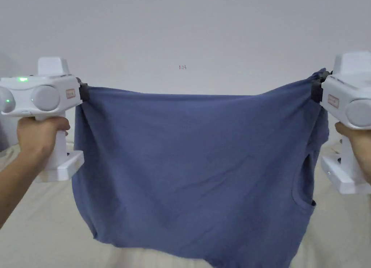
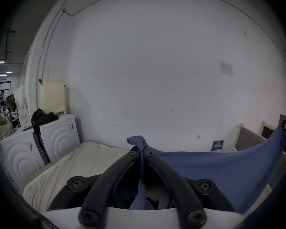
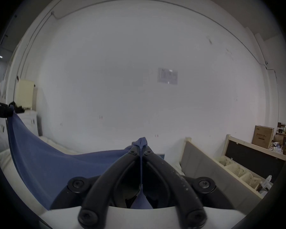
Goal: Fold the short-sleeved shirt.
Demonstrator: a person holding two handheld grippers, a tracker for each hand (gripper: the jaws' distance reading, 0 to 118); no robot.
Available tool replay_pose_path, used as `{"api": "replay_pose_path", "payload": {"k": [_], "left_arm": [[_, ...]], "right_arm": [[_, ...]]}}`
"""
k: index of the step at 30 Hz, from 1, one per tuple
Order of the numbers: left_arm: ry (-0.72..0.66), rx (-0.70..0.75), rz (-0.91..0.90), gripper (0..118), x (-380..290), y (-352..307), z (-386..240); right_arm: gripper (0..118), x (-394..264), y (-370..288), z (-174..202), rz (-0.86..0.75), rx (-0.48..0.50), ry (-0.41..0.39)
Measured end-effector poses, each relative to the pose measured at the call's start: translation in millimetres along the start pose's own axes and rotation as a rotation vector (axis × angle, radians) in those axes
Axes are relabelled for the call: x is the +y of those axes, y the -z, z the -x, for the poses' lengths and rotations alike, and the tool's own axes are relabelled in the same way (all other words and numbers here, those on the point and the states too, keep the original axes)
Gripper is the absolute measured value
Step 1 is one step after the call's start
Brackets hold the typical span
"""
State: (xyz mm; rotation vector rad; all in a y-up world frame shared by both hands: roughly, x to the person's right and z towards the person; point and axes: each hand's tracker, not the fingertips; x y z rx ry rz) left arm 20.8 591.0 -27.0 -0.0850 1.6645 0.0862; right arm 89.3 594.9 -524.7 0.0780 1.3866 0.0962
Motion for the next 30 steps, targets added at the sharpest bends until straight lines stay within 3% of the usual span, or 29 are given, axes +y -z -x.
{"api": "replay_pose_path", "payload": {"k": [7, 11, 21, 30], "left_arm": [[-0.023, 0.029, -0.06, 4, 19, 26, 6], [-0.01, 0.033, -0.046, 4, -7, 55, 4], [-0.016, 0.023, 0.249, 4, -180, 101, 5], [0.008, -0.012, 0.512, 4, -336, 27, 30]], "right_arm": [[3, 23, 39, 4, -0.064, 0.031, 0.031], [3, -3, 61, 8, -0.051, 0.043, 0.029], [3, -161, 84, 24, 0.208, 0.095, 0.067], [3, -293, -1, 22, 0.467, 0.128, 0.134]]}}
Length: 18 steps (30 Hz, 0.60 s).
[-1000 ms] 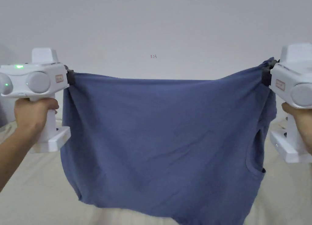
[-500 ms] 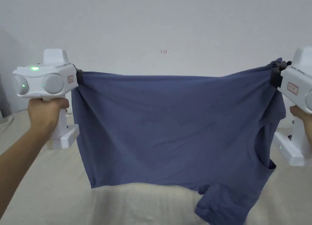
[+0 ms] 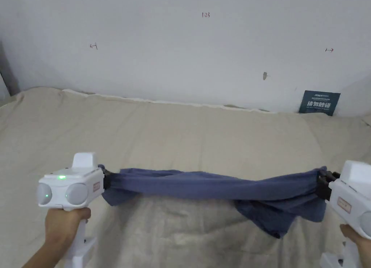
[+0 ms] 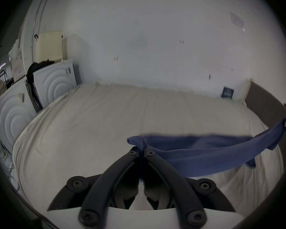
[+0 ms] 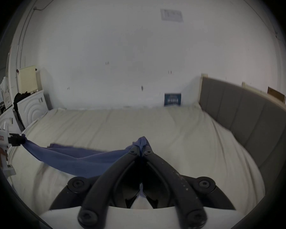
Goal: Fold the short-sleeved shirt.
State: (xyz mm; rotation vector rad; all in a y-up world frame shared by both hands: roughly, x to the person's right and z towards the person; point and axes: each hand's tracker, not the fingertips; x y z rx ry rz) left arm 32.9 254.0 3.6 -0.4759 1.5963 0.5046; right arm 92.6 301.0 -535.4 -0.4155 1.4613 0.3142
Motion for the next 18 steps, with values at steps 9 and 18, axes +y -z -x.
{"api": "replay_pose_path", "payload": {"k": [9, 18], "left_arm": [[0.006, -0.006, 0.144, 4, -130, -78, 29], [0.019, 0.009, 0.236, 4, -208, -140, 54]], "right_arm": [[3, -117, -86, -21, 0.145, 0.032, 0.058], [3, -204, -172, -24, 0.317, 0.003, 0.118]]}}
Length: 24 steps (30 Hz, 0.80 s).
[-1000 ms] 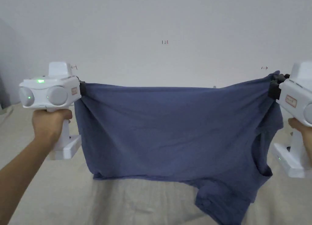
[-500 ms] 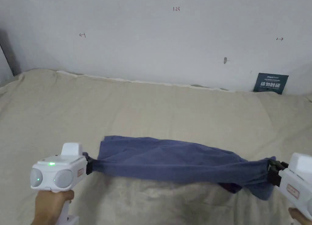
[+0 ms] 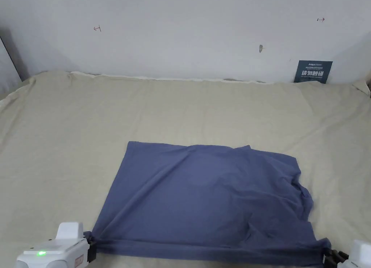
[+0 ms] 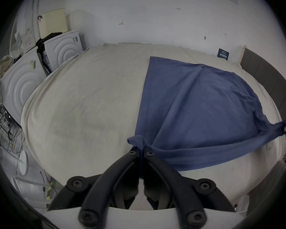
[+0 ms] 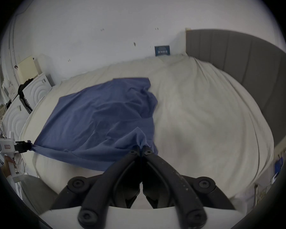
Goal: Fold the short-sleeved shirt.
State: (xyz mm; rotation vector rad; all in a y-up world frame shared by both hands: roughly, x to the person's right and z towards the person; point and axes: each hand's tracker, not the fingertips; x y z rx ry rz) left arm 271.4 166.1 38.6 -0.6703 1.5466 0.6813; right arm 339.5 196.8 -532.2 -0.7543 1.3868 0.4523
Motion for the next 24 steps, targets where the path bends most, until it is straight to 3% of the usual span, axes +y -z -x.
{"api": "replay_pose_path", "payload": {"k": [6, 10, 12, 13, 14, 15, 16, 17, 19, 24], "left_arm": [[-0.013, 0.012, 0.086, 4, -29, 4, 4], [-0.028, 0.023, 0.098, 5, -27, 6, 1], [-0.042, 0.023, 0.114, 22, -23, 4, 2], [-0.054, 0.029, 0.12, 44, -20, 0, 2], [-0.065, 0.027, 0.12, 82, -17, -3, 3], [-0.074, 0.012, 0.111, 103, -12, -10, 4], [-0.095, -0.017, 0.063, 114, -6, -19, 3], [-0.107, -0.037, -0.003, 115, 1, -31, 1], [-0.113, -0.053, -0.141, 114, 21, -63, -6], [-0.043, -0.062, -0.422, 114, 66, -124, -32]], "right_arm": [[3, -44, 16, -6, 0.119, -0.04, 0.035], [3, -55, 33, -2, 0.183, -0.071, 0.014], [6, -54, 30, 4, 0.182, -0.071, 0.022], [13, -50, 26, 7, 0.178, -0.078, 0.022], [33, -45, 20, 9, 0.163, -0.093, 0.02], [53, -38, 14, 12, 0.136, -0.095, 0.019], [73, -30, 5, 16, 0.099, -0.095, 0.011], [89, -19, -3, 20, 0.06, -0.09, 0.0], [101, 3, -23, 29, -0.045, -0.071, -0.011], [101, 60, -74, 61, -0.309, -0.059, -0.075]]}}
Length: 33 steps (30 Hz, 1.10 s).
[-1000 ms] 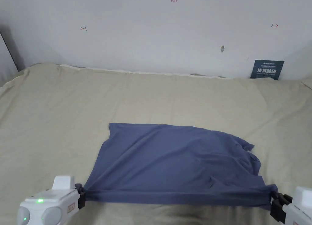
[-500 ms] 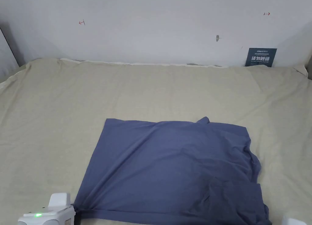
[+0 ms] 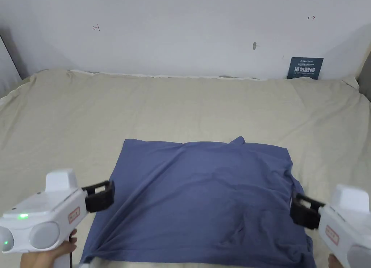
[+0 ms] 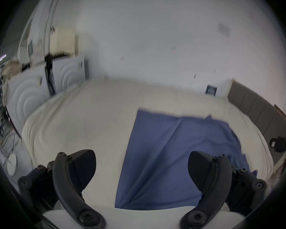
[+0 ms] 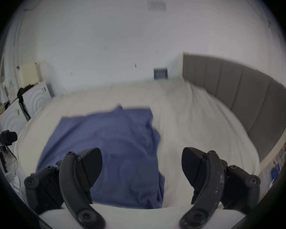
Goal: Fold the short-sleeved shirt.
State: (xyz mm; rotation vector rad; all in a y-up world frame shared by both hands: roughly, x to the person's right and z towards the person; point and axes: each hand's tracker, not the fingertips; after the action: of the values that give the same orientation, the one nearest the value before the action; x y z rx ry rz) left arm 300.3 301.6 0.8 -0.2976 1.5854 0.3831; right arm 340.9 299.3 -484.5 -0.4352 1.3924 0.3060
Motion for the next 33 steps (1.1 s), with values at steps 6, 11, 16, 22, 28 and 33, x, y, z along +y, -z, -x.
{"api": "replay_pose_path", "payload": {"k": [6, 11, 16, 22, 28, 33], "left_arm": [[0.045, -0.001, -0.238, 103, 44, -29, -40], [0.072, 0.002, -0.341, 5, 44, -35, -62], [0.081, -0.049, -0.324, 0, 38, -32, -68], [0.085, -0.053, -0.174, 0, 25, -20, -55], [0.061, -0.012, 0.174, 0, -3, 12, -18], [0.016, -0.021, 0.385, 0, -46, 31, 18]], "right_arm": [[101, 42, -30, 24, -0.229, -0.016, -0.06], [24, 48, -45, 38, -0.321, -0.049, -0.105], [2, 43, -46, 39, -0.327, -0.057, -0.121], [2, 37, -42, 33, -0.297, -0.052, -0.106], [2, 29, -35, 31, -0.26, -0.05, -0.104], [2, 23, -27, 34, -0.226, -0.04, -0.111]]}}
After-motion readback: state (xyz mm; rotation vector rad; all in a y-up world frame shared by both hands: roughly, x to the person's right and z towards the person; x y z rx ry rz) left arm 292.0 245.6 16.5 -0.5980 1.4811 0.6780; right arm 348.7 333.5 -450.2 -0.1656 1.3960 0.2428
